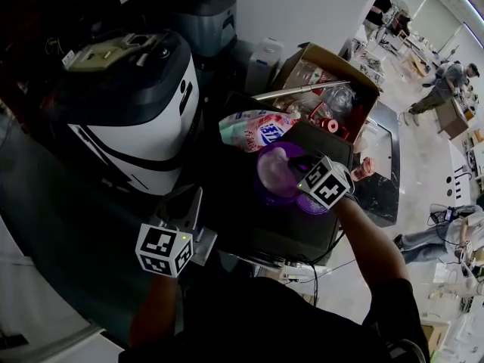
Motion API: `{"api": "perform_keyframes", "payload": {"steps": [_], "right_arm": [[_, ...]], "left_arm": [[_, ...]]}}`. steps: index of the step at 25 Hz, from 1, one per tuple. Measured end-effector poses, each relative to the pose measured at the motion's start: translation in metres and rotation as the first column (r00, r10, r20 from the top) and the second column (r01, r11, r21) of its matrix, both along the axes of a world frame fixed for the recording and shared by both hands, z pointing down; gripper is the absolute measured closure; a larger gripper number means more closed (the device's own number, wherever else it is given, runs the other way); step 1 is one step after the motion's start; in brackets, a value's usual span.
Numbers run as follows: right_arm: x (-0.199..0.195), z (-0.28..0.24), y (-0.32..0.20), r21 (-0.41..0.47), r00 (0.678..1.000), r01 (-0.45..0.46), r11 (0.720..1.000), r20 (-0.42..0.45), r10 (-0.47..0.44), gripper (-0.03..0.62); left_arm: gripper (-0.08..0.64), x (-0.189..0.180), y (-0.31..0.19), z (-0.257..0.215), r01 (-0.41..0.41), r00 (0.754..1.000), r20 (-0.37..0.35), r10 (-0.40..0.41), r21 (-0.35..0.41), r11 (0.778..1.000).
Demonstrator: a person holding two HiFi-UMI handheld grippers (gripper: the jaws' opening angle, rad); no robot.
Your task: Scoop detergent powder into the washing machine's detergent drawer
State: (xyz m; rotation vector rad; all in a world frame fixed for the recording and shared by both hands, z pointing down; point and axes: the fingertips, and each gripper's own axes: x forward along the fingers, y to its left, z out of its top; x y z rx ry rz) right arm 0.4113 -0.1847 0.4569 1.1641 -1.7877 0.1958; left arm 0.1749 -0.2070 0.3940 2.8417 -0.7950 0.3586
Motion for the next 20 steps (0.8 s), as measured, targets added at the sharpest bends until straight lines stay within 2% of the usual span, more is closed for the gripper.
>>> {"api": "perform_keyframes", "payload": {"steps": [13,16,20], "right_arm": [[-0.010,0.010,0.000,-0.089,0.998,0.053,0.995,-0.013,-0.055,0.572],[-0.014,0.012,0.002,-0.116,0.998,0.055,0.992,0.037,-0.052,0.572],[-0.019,0.012,0.005,-0.142,0.989,0.045,0.989,0.148,-0.024,0.572]], "left_arm": [[0.554,0.005,0.003,0.004,-0.001,1.000,-0.001,0.001,-0.006,1.000],[0.554,0.006,0.004,0.005,-0.003,1.000,-0.002,0.003,-0.008,1.000],[0.554,0.008,0.005,0.004,-0.003,1.000,0.000,0.003,-0.008,1.000]]}}
